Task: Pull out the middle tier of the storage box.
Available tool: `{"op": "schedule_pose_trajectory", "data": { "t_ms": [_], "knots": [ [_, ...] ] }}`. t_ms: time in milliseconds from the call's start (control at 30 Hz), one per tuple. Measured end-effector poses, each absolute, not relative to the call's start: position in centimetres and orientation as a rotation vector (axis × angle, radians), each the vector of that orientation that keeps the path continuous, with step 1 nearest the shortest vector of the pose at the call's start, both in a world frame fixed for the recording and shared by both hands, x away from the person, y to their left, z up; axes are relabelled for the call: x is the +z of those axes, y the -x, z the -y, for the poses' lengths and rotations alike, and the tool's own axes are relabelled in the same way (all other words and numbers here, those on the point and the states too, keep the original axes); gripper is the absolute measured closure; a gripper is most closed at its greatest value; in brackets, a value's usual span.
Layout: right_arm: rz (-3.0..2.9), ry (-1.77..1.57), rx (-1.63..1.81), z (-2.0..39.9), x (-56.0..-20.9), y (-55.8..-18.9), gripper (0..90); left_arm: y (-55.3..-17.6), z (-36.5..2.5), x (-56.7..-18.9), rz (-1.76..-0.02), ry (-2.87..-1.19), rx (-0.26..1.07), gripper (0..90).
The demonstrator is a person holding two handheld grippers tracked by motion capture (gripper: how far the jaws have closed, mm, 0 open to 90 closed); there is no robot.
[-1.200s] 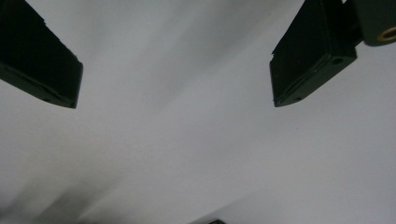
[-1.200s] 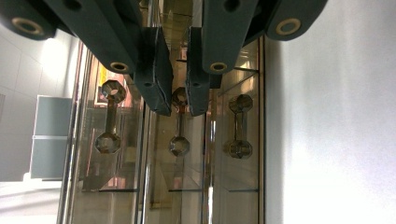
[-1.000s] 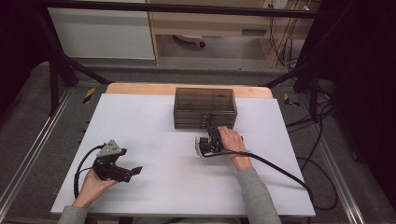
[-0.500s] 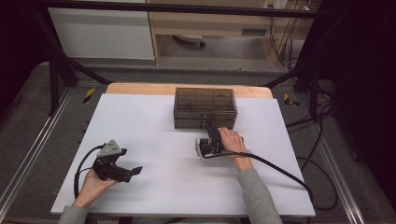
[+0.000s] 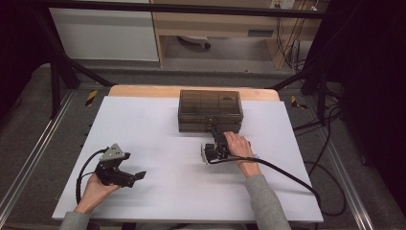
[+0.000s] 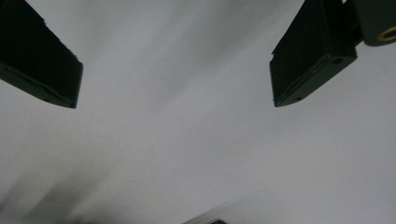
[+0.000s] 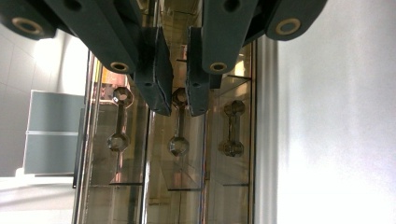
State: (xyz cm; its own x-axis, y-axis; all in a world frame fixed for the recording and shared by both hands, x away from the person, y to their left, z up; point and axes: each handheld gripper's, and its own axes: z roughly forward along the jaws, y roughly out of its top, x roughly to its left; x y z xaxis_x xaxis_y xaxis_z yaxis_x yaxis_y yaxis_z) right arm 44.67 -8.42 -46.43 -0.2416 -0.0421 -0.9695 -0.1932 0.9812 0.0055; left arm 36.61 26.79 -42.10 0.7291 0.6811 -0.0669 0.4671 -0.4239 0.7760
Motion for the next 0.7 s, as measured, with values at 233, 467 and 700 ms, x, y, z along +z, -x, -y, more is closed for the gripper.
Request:
{"op": "schedule_pose_trajectory", "data": {
  "t_ms": [233,467,700],
  "knots": [
    [-1.814,0.175,0.142,8.41,-46.33,-44.45,81.3,-36.59,-26.82,-42.06,-0.868,-2.094,0.328,2.3],
    [-1.817,0.181,0.141,8.38,-46.21,-44.11,81.4,-36.60,-26.84,-42.06,-0.868,-2.092,0.327,2.3],
    [-1.818,0.182,0.145,8.39,-46.06,-43.89,81.4,-36.60,-26.81,-42.07,-0.868,-2.093,0.327,2.3]
  ]
}}
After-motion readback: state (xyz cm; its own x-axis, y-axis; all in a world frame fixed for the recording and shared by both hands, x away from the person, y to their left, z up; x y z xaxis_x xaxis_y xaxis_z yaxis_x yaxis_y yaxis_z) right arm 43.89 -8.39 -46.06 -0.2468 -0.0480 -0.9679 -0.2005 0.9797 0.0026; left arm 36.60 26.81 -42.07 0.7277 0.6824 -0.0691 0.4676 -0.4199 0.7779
